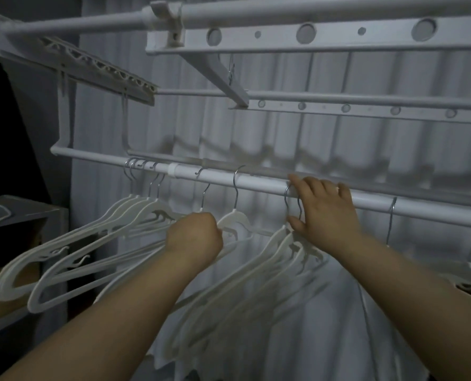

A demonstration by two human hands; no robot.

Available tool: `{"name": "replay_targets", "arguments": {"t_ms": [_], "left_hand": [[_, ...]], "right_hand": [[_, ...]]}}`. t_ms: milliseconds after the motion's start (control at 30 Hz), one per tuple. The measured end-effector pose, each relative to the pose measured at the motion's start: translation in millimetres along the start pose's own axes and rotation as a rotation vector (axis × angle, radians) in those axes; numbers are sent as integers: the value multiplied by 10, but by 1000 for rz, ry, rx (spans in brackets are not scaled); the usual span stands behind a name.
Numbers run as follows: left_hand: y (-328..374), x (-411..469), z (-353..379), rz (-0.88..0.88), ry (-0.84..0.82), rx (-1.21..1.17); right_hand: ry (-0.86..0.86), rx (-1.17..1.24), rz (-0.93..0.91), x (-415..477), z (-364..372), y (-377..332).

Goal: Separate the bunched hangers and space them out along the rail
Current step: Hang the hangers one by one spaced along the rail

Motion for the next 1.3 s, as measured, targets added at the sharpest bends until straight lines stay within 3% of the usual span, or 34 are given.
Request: {"name": "replay_targets", "arguments": {"t_ms": [167, 367, 433, 500, 567, 700, 833, 1067, 1200, 1300], "left_hand": [[168, 16, 180, 50, -96, -30], [330, -79, 292, 111, -271, -231], [239, -105, 98, 146, -131, -288], [11, -121, -193, 152, 165, -217], [-271, -132, -309, 95, 263, -74], [-816, -109, -27, -93, -63, 26], [-977, -163, 220, -96, -231, -12], [-774, 127, 159, -82, -147, -47], [-665, 187, 379, -67, -249, -83], [-766, 14, 500, -45, -309, -52]], "right_hand": [[-47, 65, -47, -15, 13, -18], [-52, 127, 10, -16, -4, 14], [-46, 150, 31, -7, 1, -4], [-54, 145, 42, 11, 29, -45], [-70, 103, 40, 29, 54, -97], [-85, 17, 35, 62, 65, -135], [-35, -69, 13, 85, 78, -158], [109, -72, 4, 0, 86, -68], [273, 56, -50, -130, -100, -99], [278, 107, -150, -211, -239, -253]]}}
Point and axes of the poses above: each hand's wrist, its own x-axis towards the middle knuckle, its own z-axis out of the palm, y = z × x, the point moved 8 cm from there along x, towards the middle knuckle, and after that the axes turned 2 degrees about y, right-handed, at the moved point
